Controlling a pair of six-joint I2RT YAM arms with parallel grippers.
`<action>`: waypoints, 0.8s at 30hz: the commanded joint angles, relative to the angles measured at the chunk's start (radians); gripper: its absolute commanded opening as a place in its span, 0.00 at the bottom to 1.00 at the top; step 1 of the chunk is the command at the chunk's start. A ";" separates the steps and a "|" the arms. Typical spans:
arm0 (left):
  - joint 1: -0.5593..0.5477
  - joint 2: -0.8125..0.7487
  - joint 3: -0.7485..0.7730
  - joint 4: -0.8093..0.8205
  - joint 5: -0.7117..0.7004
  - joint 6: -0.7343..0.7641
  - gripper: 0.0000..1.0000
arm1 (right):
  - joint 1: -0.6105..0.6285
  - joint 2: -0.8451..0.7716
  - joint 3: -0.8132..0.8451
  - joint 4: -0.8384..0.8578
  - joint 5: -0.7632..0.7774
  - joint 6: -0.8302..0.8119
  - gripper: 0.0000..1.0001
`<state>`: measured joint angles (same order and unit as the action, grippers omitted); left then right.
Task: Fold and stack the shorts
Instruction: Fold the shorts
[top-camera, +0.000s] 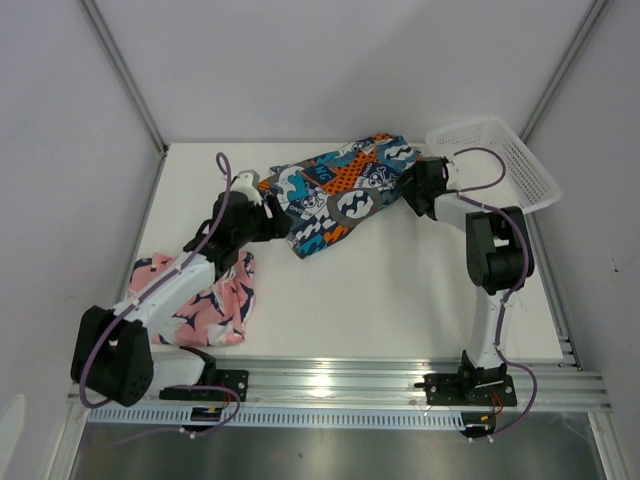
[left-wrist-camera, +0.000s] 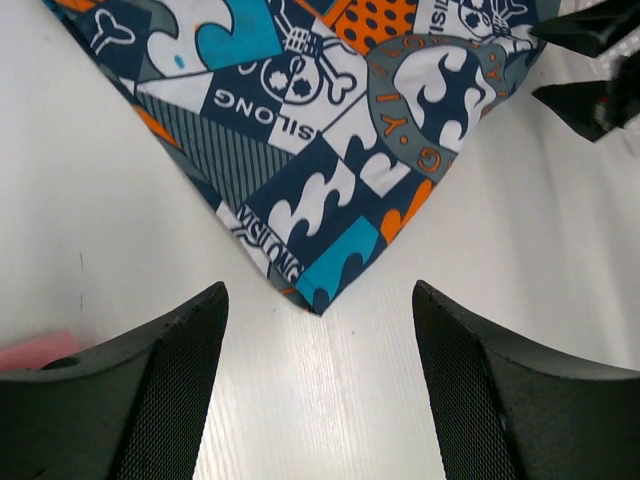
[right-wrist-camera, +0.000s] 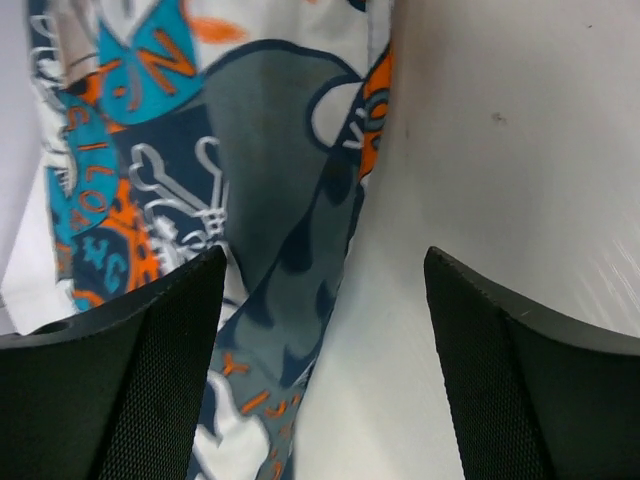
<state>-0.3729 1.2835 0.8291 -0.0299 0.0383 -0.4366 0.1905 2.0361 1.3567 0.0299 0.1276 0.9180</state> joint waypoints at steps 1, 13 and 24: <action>-0.020 -0.108 -0.059 -0.025 -0.023 -0.011 0.76 | 0.006 0.071 0.061 0.079 -0.006 0.035 0.80; -0.023 -0.265 -0.151 -0.123 -0.092 0.016 0.76 | 0.036 0.242 0.148 0.185 0.024 0.114 0.51; -0.038 -0.319 -0.192 -0.107 -0.075 -0.010 0.75 | 0.187 -0.045 -0.166 0.064 0.191 0.192 0.01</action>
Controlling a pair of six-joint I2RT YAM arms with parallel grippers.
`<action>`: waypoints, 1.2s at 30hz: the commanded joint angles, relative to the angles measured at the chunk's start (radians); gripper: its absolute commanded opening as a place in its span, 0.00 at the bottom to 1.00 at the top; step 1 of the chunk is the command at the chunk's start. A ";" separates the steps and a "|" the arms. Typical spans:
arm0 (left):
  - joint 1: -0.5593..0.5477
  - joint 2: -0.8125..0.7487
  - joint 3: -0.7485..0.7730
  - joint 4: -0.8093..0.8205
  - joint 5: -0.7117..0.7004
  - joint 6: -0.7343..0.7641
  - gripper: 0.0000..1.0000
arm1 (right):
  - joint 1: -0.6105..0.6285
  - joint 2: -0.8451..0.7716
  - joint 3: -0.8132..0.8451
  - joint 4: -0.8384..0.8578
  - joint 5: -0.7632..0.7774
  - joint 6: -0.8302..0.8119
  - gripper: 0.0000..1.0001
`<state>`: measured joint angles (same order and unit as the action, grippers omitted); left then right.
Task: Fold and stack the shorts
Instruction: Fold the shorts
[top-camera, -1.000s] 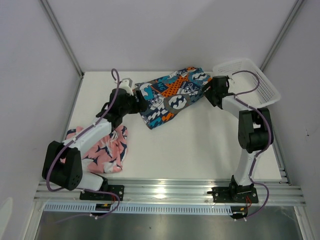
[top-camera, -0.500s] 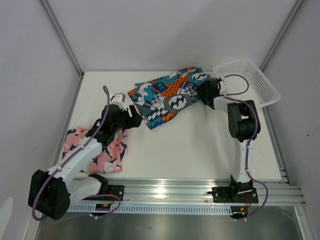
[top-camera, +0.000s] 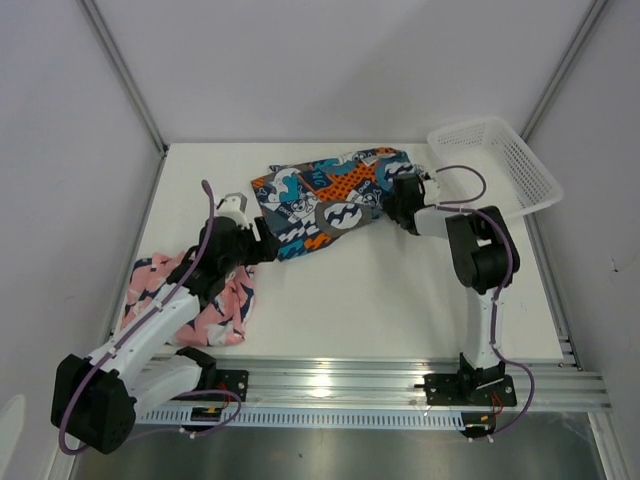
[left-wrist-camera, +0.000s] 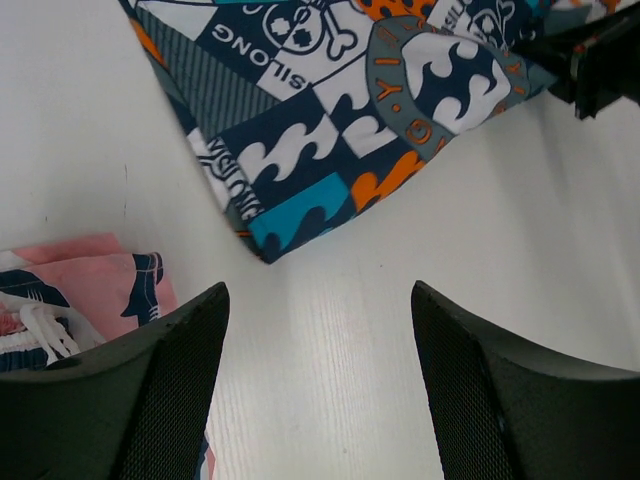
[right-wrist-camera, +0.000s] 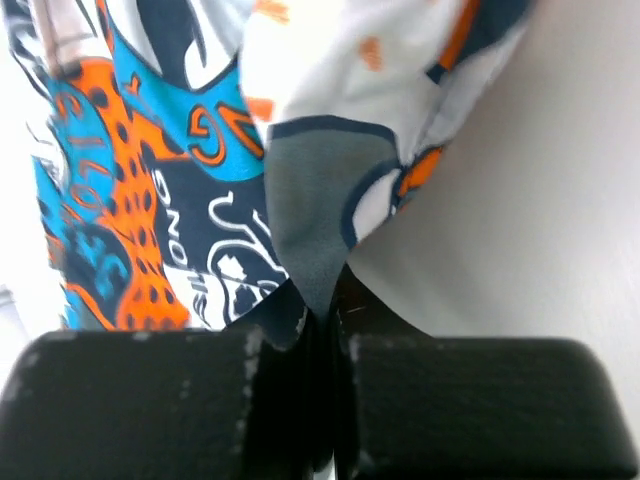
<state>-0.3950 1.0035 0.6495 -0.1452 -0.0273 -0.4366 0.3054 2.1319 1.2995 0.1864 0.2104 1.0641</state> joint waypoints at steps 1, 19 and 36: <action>-0.024 -0.042 -0.013 0.007 -0.010 -0.013 0.75 | 0.130 -0.221 -0.149 -0.160 0.169 0.100 0.00; -0.123 0.061 0.005 0.125 0.020 0.024 0.75 | 0.584 -0.780 -0.364 -0.725 0.323 -0.030 0.97; -0.350 0.391 0.238 0.236 0.078 0.122 0.73 | -0.086 -0.778 -0.398 -0.337 -0.106 -0.558 0.76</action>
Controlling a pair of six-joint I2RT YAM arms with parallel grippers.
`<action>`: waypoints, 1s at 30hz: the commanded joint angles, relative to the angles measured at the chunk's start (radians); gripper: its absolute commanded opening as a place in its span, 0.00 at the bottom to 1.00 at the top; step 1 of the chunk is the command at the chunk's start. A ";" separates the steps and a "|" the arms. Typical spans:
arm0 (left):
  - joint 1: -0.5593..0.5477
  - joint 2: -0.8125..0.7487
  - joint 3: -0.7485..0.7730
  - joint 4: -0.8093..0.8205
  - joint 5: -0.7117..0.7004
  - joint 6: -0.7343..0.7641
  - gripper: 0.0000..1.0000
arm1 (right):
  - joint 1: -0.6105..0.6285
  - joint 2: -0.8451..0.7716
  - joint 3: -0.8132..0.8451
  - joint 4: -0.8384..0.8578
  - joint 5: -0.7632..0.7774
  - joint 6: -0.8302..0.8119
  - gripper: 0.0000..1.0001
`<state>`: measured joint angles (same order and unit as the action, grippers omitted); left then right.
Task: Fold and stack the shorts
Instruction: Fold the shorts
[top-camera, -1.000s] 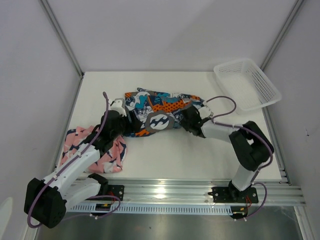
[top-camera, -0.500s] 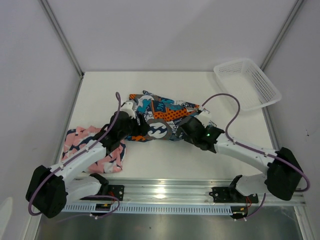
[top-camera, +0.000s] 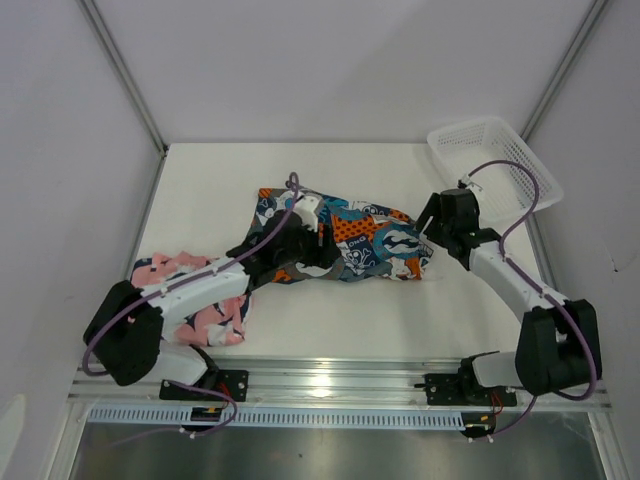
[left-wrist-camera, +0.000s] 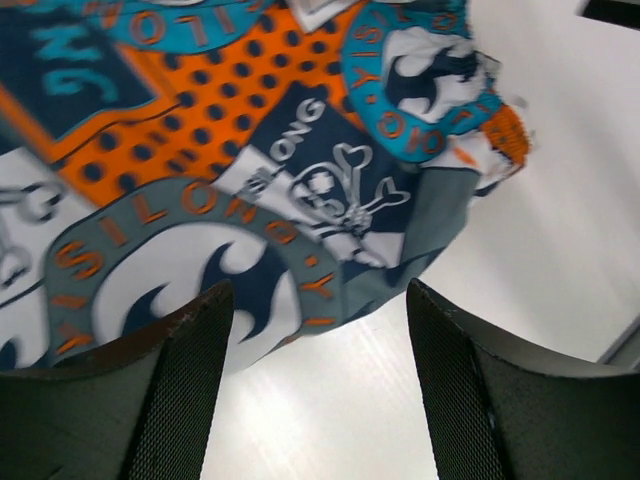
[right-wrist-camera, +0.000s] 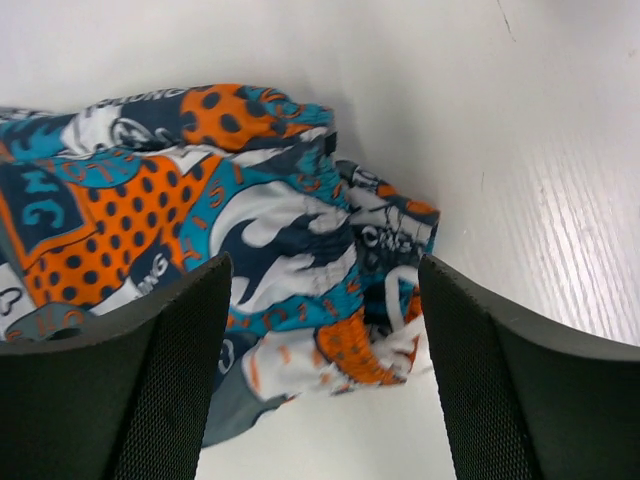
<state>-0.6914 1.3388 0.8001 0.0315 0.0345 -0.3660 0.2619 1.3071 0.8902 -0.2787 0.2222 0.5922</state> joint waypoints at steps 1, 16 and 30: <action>-0.060 0.103 0.114 0.074 0.021 0.047 0.72 | -0.050 0.069 0.018 0.145 -0.124 -0.086 0.76; -0.149 0.460 0.171 0.286 0.217 -0.056 0.47 | -0.072 0.380 -0.017 0.504 -0.250 -0.129 0.66; -0.152 0.511 0.097 0.332 0.093 -0.143 0.43 | -0.067 0.377 0.010 0.486 -0.261 -0.098 0.08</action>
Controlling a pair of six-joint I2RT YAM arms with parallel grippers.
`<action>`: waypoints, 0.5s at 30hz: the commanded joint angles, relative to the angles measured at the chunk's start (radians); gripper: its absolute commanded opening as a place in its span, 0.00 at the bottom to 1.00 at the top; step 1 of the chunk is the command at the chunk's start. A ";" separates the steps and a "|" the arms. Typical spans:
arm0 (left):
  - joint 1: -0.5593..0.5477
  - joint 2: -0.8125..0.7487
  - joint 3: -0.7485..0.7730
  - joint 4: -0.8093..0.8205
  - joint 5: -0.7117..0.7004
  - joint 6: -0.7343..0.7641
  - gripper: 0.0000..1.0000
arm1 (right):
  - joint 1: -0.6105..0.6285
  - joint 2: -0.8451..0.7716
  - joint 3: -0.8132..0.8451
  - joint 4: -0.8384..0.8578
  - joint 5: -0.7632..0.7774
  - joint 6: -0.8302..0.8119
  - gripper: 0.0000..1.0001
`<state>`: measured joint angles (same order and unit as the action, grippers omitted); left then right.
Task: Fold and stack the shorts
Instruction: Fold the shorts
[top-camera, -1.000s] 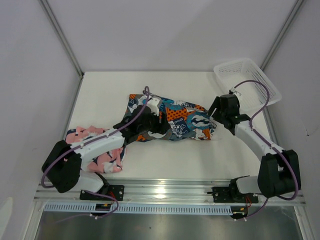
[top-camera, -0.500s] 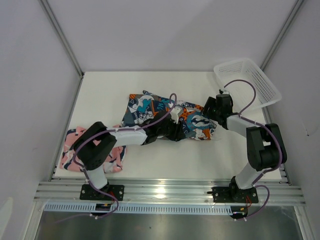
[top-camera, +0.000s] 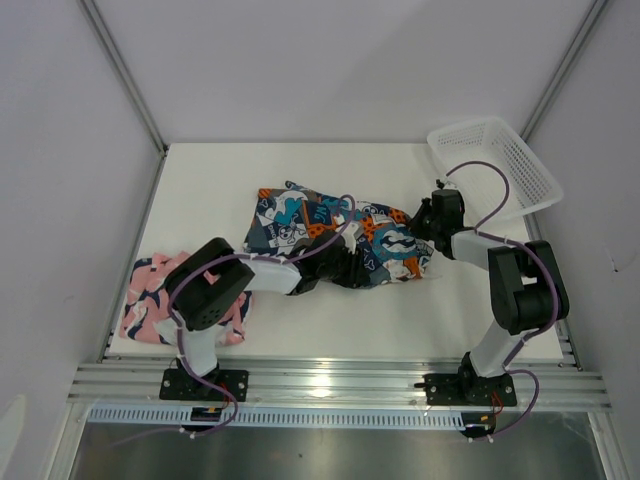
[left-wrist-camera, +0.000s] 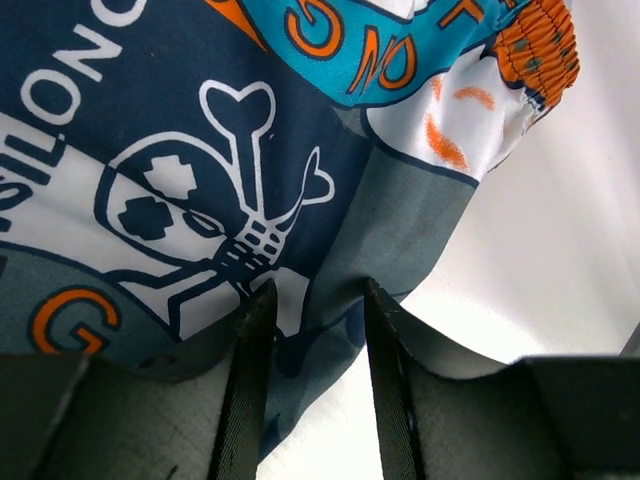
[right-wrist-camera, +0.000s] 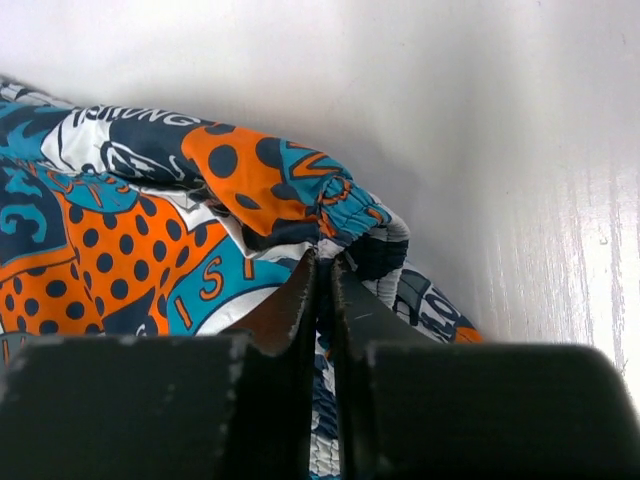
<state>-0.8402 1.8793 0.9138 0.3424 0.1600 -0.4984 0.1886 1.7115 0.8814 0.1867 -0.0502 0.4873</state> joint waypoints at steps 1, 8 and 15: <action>-0.003 -0.073 -0.012 0.006 -0.040 -0.003 0.44 | 0.011 -0.042 0.014 0.011 0.021 0.010 0.06; -0.002 -0.224 0.063 -0.161 -0.102 0.066 0.47 | 0.071 -0.266 -0.081 -0.070 0.159 0.068 0.00; 0.003 -0.256 0.129 -0.261 -0.154 0.092 0.49 | 0.156 -0.426 -0.124 -0.275 0.344 0.206 0.00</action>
<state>-0.8402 1.6432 1.0008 0.1413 0.0452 -0.4412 0.3126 1.3247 0.7776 0.0322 0.1577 0.6067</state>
